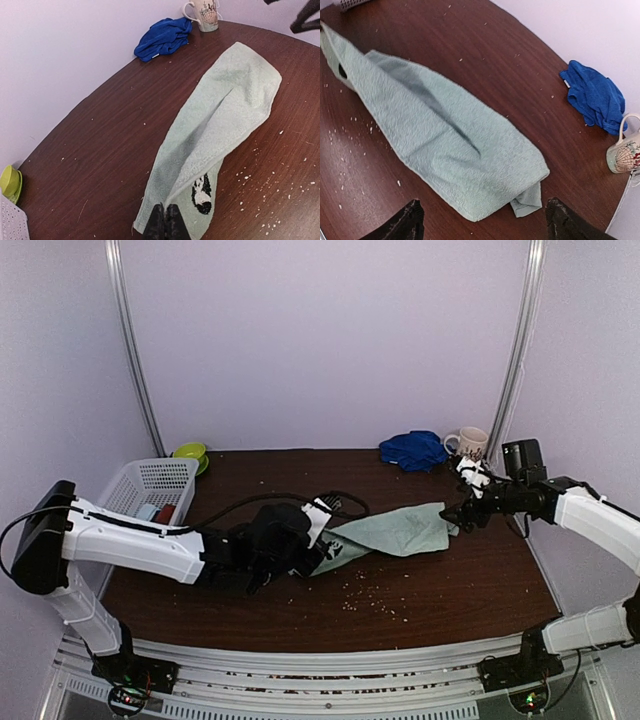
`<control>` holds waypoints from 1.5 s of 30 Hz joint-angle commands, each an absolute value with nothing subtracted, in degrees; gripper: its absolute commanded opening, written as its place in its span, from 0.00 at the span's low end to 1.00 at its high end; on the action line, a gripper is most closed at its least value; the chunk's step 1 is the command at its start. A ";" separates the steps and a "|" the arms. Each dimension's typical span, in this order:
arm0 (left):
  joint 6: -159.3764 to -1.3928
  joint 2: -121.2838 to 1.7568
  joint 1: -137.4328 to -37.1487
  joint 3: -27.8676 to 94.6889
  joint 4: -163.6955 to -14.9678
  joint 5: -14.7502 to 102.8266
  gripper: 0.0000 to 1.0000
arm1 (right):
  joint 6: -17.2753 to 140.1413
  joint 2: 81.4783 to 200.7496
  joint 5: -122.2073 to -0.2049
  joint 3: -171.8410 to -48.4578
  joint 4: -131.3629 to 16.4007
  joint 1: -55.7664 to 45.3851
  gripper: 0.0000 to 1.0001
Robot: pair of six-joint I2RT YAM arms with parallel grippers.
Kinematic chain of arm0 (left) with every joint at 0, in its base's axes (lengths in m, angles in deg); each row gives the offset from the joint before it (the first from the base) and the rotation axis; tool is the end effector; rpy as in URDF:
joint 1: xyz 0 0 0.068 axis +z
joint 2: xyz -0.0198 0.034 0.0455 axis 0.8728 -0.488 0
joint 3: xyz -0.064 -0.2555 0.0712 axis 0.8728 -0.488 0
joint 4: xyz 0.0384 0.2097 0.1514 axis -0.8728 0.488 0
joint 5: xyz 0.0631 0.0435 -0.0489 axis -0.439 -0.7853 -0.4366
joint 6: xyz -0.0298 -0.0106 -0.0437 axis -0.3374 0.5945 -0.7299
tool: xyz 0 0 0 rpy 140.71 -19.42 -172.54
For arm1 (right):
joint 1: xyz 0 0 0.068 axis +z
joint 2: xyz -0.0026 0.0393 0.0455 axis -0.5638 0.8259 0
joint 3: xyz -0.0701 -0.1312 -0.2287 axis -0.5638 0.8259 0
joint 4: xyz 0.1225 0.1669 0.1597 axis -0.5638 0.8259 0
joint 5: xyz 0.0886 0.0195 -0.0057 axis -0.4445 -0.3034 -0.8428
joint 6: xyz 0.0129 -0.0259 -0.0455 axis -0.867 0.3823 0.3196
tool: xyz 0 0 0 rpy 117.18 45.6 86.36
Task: Roll the towels
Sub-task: Pick up the towel from the center of the board.
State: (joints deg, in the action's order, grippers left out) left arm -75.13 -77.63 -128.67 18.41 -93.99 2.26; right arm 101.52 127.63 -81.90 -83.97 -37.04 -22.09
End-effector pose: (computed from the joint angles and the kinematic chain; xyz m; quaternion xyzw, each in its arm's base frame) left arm 0.1534 -0.3250 0.2304 0.2978 0.7846 -0.0932 0.5358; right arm 0.2433 0.0701 0.2717 -0.4355 0.7671 0.1414 0.4494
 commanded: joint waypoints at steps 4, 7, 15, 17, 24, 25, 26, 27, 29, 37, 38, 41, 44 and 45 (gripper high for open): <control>-79.24 -70.62 -125.01 13.76 -93.00 -1.84 0.00 | 109.91 127.18 -73.18 -78.44 -39.26 -18.12 0.83; -80.67 -67.30 -123.15 11.12 -92.77 -2.92 0.00 | 109.97 128.20 -72.64 -78.73 -38.96 -17.69 0.82; -83.24 -62.49 -119.92 6.11 -92.55 -5.37 0.00 | 110.96 131.88 -69.17 -74.72 -43.45 -11.53 0.93; -83.54 -62.17 -119.73 5.38 -92.61 -5.68 0.00 | 111.12 132.05 -68.17 -72.64 -46.12 -9.07 0.94; -84.31 -61.99 -119.46 4.46 -92.84 -6.26 0.00 | 109.05 132.80 -67.73 -69.45 -54.78 -3.12 0.84; -84.28 -61.90 -119.50 4.40 -92.81 -6.57 0.00 | 108.53 133.42 -67.38 -69.28 -55.52 -2.35 0.83; -84.31 -61.76 -119.50 4.40 -92.62 -6.85 0.00 | 108.31 134.09 -66.60 -69.07 -56.29 -1.57 0.83; -84.20 -61.53 -119.50 4.28 -92.53 -7.12 0.00 | 107.84 134.92 -65.37 -68.90 -57.34 -0.75 0.83; -84.19 -61.00 -119.45 3.93 -92.73 -7.44 0.00 | 107.03 136.86 -62.81 -68.71 -58.95 1.16 0.84; -84.43 -59.36 -119.41 0.70 -96.14 -8.30 0.00 | 104.86 143.32 -54.76 -69.26 -62.54 5.94 0.86; -84.40 -59.34 -119.41 0.23 -96.71 -8.19 0.00 | 104.30 143.96 -53.67 -69.31 -63.20 6.54 0.86; -83.98 -59.33 -119.41 -0.87 -98.25 -7.95 0.00 | 103.23 146.42 -49.32 -69.22 -65.40 8.35 0.89; -83.92 -59.43 -119.13 -1.63 -99.05 -7.71 0.00 | 102.99 148.01 -49.54 -69.67 -64.82 9.42 0.90; -83.99 -59.51 -118.95 -1.93 -99.36 -7.53 0.00 | 103.25 148.18 -49.94 -69.41 -64.61 9.94 0.90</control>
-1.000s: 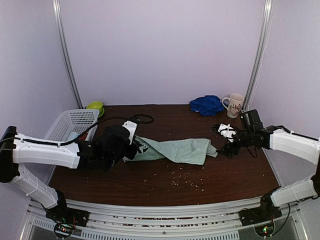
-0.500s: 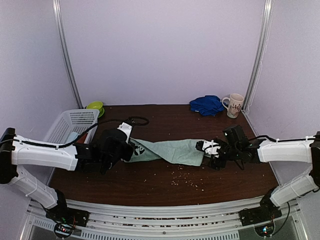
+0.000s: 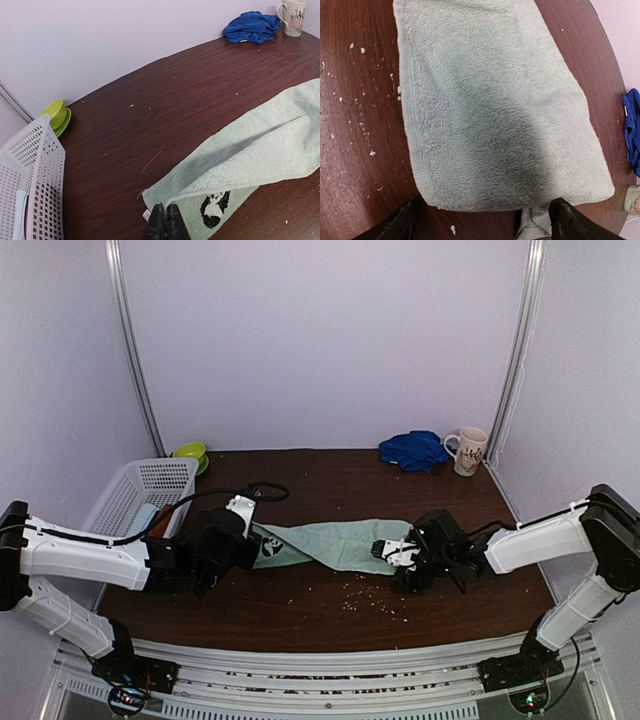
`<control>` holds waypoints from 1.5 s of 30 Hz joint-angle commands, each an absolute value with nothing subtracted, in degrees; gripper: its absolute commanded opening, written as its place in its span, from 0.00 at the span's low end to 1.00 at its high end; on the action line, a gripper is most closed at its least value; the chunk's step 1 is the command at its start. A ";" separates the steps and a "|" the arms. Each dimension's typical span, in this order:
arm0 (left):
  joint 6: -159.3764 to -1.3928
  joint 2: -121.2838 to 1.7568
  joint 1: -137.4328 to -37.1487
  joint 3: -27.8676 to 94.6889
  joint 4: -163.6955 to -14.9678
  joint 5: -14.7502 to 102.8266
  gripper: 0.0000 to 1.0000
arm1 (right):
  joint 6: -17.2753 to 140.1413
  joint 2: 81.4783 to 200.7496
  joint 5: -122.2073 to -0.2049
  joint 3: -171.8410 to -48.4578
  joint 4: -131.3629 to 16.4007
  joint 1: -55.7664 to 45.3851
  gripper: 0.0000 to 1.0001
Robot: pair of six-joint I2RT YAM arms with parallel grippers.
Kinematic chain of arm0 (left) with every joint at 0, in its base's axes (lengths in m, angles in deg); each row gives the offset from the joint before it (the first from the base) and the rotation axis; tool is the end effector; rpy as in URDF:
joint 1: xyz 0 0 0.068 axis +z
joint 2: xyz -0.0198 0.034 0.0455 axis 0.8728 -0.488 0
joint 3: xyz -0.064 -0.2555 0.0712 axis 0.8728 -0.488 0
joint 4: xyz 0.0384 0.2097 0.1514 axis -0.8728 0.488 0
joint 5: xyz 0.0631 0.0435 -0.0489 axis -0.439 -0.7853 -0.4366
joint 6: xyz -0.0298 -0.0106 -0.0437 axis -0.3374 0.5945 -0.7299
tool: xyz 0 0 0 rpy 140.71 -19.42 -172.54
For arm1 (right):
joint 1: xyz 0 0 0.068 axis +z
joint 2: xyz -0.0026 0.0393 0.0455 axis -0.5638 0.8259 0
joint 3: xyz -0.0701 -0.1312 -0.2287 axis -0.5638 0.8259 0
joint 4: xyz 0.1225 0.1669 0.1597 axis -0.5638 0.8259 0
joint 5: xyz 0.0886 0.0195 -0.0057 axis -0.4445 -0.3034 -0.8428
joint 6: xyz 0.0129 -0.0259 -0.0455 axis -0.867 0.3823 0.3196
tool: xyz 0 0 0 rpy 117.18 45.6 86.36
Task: Roll the towels
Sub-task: Pick up the towel from the center of the board, then flatten out the towel at the center of the board.
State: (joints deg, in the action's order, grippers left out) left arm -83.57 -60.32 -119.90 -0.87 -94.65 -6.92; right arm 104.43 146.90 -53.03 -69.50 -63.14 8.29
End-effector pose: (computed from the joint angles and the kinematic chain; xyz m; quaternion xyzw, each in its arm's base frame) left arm 0.1605 -0.2211 0.2147 0.1385 0.8174 -0.0243 0.5586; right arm 0.2056 0.1887 0.1414 -0.5888 0.7197 0.0163 0.3676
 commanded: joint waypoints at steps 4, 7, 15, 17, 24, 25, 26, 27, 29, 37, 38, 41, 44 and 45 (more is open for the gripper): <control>-84.05 -59.35 -118.56 -2.78 -100.26 -7.25 0.00 | 102.29 149.75 -47.53 -69.49 -66.64 11.46 0.91; -83.94 -59.12 -118.37 -3.35 -100.87 -7.18 0.00 | 100.95 151.87 -43.90 -70.11 -68.42 12.02 0.88; -83.92 -58.81 -117.93 -4.21 -101.51 -7.15 0.00 | 98.07 152.76 -34.09 -70.54 -75.70 12.53 0.50; -83.84 -58.64 -117.84 -4.27 -101.54 -7.45 0.00 | 98.38 151.97 -32.18 -70.31 -77.40 12.47 0.33; -82.57 -57.89 -117.79 -3.98 -100.89 -8.95 0.00 | 101.52 145.33 -32.02 -72.44 -72.74 12.31 0.00; -82.15 -57.55 -117.89 -3.67 -100.38 -8.99 0.00 | 102.89 144.18 -31.58 -73.76 -69.82 12.30 0.00; -81.55 -56.99 -117.84 -3.39 -99.99 -8.83 0.00 | 104.58 142.98 -31.15 -75.64 -66.27 12.19 0.00; -80.98 -56.20 -117.84 -3.27 -99.88 -8.37 0.00 | 106.20 141.82 -30.68 -77.42 -62.51 12.04 0.00; -79.63 -54.07 -117.83 -3.60 -99.95 -6.53 0.00 | 109.22 138.78 -30.34 -81.04 -55.05 11.49 0.00; -76.23 -46.01 -118.01 -7.60 -103.73 0.47 0.00 | 116.28 135.76 -34.20 -92.39 -27.58 10.88 0.00; -76.24 -46.42 -118.01 -7.58 -103.75 0.96 0.00 | 116.50 137.42 -35.52 -92.24 -26.62 10.93 0.00; -77.12 -49.40 -118.01 -6.50 -102.62 0.46 0.00 | 116.31 143.99 -38.25 -92.10 -26.51 10.95 0.00; -79.35 -53.24 -118.01 -4.75 -100.27 -3.91 0.00 | 114.62 150.89 -38.85 -93.87 -29.45 10.97 0.00; -79.96 -54.21 -117.94 -4.40 -99.56 -5.48 0.00 | 114.24 152.99 -39.01 -94.52 -30.83 10.95 0.00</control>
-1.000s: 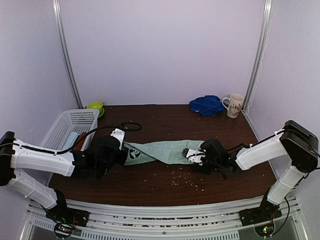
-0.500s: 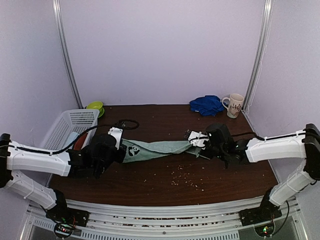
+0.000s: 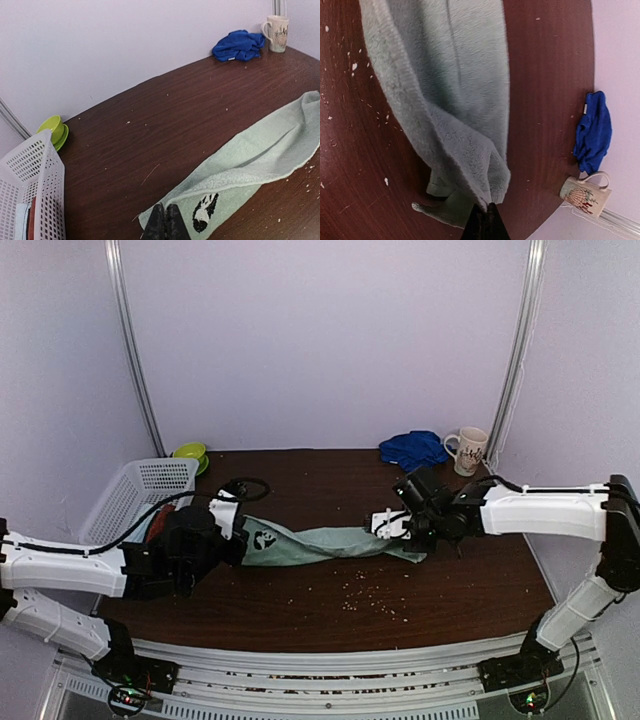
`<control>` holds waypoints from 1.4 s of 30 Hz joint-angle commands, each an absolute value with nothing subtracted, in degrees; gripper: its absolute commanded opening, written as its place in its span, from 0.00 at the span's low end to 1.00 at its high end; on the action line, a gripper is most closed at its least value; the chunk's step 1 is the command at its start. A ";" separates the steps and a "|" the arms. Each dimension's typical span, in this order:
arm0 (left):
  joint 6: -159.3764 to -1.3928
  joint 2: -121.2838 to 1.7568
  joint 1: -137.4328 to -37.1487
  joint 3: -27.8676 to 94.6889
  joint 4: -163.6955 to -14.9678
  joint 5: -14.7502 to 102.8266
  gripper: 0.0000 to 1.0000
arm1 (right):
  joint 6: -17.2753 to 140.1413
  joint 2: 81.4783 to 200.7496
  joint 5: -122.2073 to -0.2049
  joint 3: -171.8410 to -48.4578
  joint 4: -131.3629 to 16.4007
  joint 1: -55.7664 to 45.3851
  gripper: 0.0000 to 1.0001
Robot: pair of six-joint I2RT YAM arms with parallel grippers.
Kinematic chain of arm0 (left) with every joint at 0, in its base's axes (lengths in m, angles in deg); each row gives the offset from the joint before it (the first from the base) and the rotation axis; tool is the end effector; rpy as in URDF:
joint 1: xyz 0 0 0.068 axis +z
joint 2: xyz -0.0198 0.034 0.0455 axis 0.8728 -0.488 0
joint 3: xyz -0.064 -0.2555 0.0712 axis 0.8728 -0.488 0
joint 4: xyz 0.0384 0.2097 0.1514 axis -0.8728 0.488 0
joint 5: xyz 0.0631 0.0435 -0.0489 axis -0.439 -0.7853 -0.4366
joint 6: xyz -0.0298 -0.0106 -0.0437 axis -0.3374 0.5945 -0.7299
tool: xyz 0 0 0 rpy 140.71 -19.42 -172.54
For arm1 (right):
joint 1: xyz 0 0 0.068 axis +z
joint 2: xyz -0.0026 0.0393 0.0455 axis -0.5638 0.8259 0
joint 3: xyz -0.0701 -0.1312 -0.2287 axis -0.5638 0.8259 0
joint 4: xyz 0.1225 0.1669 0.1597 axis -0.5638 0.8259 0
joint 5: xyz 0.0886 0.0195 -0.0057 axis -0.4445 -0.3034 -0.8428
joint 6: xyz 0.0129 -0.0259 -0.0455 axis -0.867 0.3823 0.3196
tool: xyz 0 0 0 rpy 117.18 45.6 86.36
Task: Roll the towels
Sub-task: Flatten out the towel at the center of the board.
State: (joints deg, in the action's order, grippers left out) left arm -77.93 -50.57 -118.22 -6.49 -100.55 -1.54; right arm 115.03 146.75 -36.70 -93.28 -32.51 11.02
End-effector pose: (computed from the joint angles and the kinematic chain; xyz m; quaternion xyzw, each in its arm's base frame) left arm 0.1507 -0.1958 0.2321 0.1526 0.7853 -0.0760 0.5951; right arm 0.2279 0.2159 0.2283 -0.6446 0.6850 -0.1432 0.3078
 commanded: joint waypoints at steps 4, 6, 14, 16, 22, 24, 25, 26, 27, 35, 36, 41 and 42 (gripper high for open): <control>-82.01 -56.79 -117.92 -3.92 -98.33 -9.27 0.00 | 110.98 160.31 -37.51 -97.86 -36.30 10.86 0.13; -82.67 -57.43 -117.92 -3.95 -98.03 -10.62 0.00 | 108.53 162.56 -35.50 -98.75 -38.11 10.92 0.30; -85.14 -59.07 -117.38 -3.74 -95.94 -14.99 0.00 | 105.62 158.47 -29.67 -94.28 -42.92 9.68 0.71; -85.68 -59.51 -116.94 -3.56 -95.43 -14.98 0.00 | 105.60 156.63 -27.96 -91.88 -44.47 8.99 0.72; -86.27 -60.40 -116.30 -3.34 -94.98 -14.42 0.00 | 105.09 150.44 -29.28 -84.76 -44.97 7.78 0.82; -86.36 -60.66 -116.25 -3.29 -95.06 -14.24 0.00 | 104.35 149.05 -30.19 -83.52 -44.41 7.83 0.83; -86.40 -60.79 -116.23 -3.20 -95.12 -14.09 0.00 | 104.04 148.72 -30.30 -82.89 -44.62 7.79 0.83; -86.39 -60.96 -116.14 -3.13 -95.16 -14.06 0.00 | 103.87 148.45 -30.47 -82.24 -45.00 7.78 0.83; -86.32 -61.18 -116.18 -3.12 -95.14 -14.00 0.00 | 103.85 148.31 -30.65 -81.64 -45.37 7.78 0.83; -86.47 -61.92 -116.16 -2.81 -94.96 -13.85 0.00 | 102.79 149.27 -32.14 -79.24 -45.44 7.72 0.74; -86.47 -61.82 -116.16 -2.89 -94.95 -13.86 0.00 | 102.87 149.09 -32.17 -78.88 -45.61 7.71 0.72; -86.38 -61.78 -116.16 -2.90 -94.97 -13.80 0.00 | 102.88 148.90 -32.49 -78.51 -45.65 7.27 0.66; -86.38 -61.79 -116.16 -2.90 -94.92 -13.82 0.00 | 102.80 148.96 -32.64 -78.50 -45.46 7.21 0.65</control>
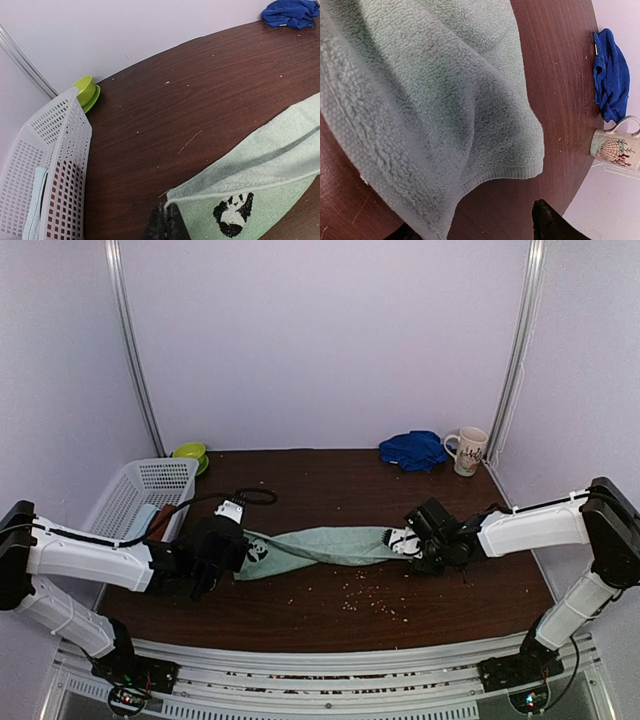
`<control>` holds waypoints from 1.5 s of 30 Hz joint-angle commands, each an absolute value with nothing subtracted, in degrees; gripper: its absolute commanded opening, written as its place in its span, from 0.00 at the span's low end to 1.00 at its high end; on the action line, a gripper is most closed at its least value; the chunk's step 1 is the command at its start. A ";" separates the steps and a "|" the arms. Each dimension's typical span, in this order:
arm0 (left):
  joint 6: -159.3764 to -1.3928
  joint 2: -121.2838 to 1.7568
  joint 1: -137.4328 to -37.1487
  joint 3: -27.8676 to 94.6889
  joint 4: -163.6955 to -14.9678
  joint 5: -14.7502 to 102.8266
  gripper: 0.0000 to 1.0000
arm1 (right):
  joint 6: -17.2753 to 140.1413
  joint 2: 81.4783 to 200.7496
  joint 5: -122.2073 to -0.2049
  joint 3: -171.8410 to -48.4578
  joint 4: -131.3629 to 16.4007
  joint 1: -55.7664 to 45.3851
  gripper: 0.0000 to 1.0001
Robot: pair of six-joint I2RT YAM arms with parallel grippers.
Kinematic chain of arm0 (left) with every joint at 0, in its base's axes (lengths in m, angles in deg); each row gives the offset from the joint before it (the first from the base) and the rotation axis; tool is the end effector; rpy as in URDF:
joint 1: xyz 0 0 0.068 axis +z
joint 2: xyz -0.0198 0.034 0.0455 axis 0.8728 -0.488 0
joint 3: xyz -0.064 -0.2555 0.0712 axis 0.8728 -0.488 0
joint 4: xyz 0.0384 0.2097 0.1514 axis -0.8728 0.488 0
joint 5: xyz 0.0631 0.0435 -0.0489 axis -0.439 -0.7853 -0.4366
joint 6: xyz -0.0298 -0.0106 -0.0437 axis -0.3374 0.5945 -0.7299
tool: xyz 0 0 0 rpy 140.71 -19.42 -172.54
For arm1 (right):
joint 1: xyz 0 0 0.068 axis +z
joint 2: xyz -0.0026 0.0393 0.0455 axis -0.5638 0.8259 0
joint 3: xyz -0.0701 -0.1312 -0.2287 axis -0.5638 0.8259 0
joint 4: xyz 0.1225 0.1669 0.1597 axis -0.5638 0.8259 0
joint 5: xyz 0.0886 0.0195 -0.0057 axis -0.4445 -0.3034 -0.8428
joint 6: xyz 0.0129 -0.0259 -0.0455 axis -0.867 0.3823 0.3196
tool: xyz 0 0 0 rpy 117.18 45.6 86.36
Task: Roll the towels
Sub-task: Flatten out the towel at the center of the board.
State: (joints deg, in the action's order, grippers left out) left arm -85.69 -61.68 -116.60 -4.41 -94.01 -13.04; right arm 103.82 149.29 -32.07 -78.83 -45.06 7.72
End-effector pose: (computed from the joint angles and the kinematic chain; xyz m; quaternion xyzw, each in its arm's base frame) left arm 0.1689 -0.2008 0.1904 0.0943 0.8280 0.0526 0.5503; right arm 0.2236 0.1840 0.1560 -0.5517 0.7682 -0.1637 0.2808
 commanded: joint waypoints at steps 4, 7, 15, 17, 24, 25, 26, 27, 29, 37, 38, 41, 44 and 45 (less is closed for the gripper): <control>-86.42 -61.58 -115.91 -2.98 -94.89 -13.70 0.00 | 102.79 148.67 -32.63 -78.40 -44.89 6.47 0.66; -86.41 -61.51 -115.57 -3.03 -94.87 -13.40 0.00 | 102.93 147.97 -32.79 -78.15 -44.94 5.45 0.66; -86.30 -61.87 -115.46 -2.99 -94.96 -13.13 0.00 | 103.32 147.56 -34.74 -77.61 -44.19 4.42 0.53; -86.30 -61.99 -115.46 -2.99 -95.05 -13.00 0.00 | 103.45 147.05 -35.77 -77.64 -44.22 4.38 0.45; -85.04 -62.45 -115.46 -2.94 -96.10 -12.20 0.00 | 103.71 143.63 -41.23 -78.06 -43.25 4.41 0.02; -84.66 -62.30 -115.46 -3.09 -96.73 -11.95 0.00 | 103.63 142.50 -41.65 -78.28 -42.97 4.32 0.00; -83.99 -61.90 -115.46 -3.32 -97.12 -11.75 0.00 | 103.54 141.89 -42.02 -78.66 -42.40 4.27 0.00; -83.10 -61.15 -115.46 -3.79 -98.18 -11.32 0.00 | 103.43 140.93 -42.26 -79.20 -41.76 4.08 0.00; -81.38 -58.74 -115.48 -4.81 -100.54 -10.43 0.00 | 103.11 138.30 -42.89 -80.64 -40.31 3.45 0.00; -76.92 -43.56 -117.51 -0.72 -96.48 -6.59 0.00 | 100.81 126.27 -45.65 -88.34 -32.28 -0.56 0.00; -76.38 -42.31 -118.35 -0.21 -96.21 -6.44 0.00 | 100.53 124.44 -46.28 -89.19 -31.33 -0.54 0.00; -73.75 -40.06 -122.63 2.55 -94.90 -9.27 0.00 | 99.58 118.74 -47.98 -92.20 -28.29 -0.57 0.00; -68.97 -39.84 -129.71 5.66 -94.52 -17.43 0.00 | 98.68 113.34 -49.98 -96.14 -23.95 -0.55 0.00; -67.03 -39.89 -132.11 6.66 -94.45 -20.64 0.00 | 98.44 111.87 -50.69 -97.50 -22.57 -0.57 0.00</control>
